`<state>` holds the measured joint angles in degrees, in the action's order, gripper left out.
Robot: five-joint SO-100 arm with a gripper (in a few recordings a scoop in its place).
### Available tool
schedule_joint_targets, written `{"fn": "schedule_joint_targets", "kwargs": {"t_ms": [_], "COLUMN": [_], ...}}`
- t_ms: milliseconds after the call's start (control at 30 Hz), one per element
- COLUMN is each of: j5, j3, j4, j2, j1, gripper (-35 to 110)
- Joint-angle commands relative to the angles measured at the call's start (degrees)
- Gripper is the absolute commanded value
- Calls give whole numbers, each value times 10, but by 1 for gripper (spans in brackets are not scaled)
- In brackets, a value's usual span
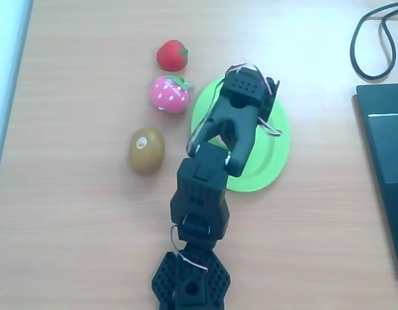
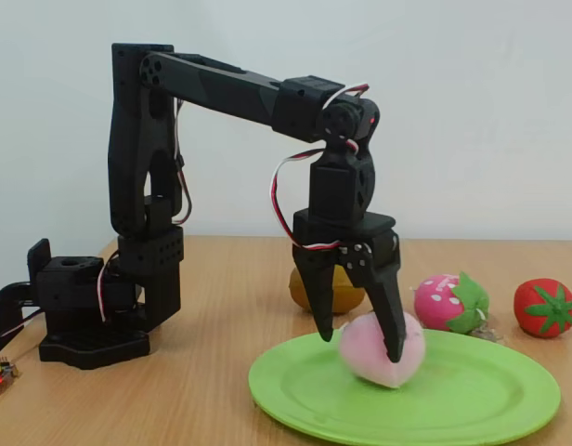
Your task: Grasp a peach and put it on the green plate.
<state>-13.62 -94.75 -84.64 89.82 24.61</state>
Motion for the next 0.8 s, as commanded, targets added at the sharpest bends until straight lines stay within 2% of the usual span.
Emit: {"fn": "schedule_joint_targets", "kwargs": {"t_ms": [0, 300, 633, 767], "j5": [-5, 6, -2, 7], "j3": [14, 18, -35, -120], "j4": [-5, -8, -24, 25], "j2": [17, 101, 265, 365], "j1": [-1, -33, -162, -218], "gripper": [36, 36, 34, 24]}}
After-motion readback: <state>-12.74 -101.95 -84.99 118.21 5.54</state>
